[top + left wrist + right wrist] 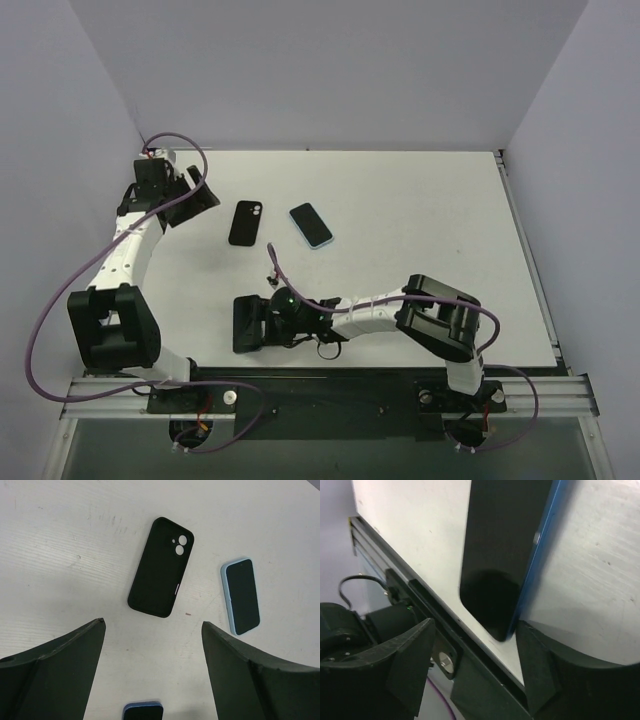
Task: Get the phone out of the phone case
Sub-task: Place the phone at the center of the board, then pick up the phone at the center of the board.
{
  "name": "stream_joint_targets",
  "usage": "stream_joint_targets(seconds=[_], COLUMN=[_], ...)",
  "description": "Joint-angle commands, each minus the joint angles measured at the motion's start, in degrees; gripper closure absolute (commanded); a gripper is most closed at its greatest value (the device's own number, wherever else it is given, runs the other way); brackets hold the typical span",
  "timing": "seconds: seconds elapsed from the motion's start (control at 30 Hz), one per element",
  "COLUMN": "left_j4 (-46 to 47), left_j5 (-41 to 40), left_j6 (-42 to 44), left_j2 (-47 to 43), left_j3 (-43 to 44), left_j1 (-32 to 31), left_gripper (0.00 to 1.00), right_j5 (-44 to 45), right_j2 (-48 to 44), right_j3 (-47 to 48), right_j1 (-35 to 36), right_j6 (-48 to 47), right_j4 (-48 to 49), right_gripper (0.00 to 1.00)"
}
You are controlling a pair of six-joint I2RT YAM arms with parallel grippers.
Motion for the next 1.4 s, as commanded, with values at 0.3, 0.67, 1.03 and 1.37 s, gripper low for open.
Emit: stream_joint_targets(seconds=[0.3, 0.67, 1.03, 1.37], left_j4=[4.5, 11.2, 13.9, 15.0], left_j5=[5.6, 14.0, 18.5, 20.2], left_j6=[-2.1, -3.7, -5.8, -6.5], left_j2=[-4.0, -7.0, -7.0, -6.3], left_j3=[-0.5, -4.4, -5.4, -5.9], left_j1=[1.6, 2.5, 2.5, 2.5], left_gripper=[0.12, 0.12, 0.12, 0.12], right_j5=[17.3, 3.1, 1.2, 16.2], right_j2=[-10.8, 11.7, 23.4, 32.4], right_j3=[7.9, 38.0, 54.3, 64.8], right_j1=[-17.3, -34.6, -33.0, -29.9], right_j6=[-31.9, -55.6, -55.8, -51.2], right_j4=[-37.1, -51.3, -57.1, -67.3], right_gripper=[0.19, 0.18, 0.18, 0.23])
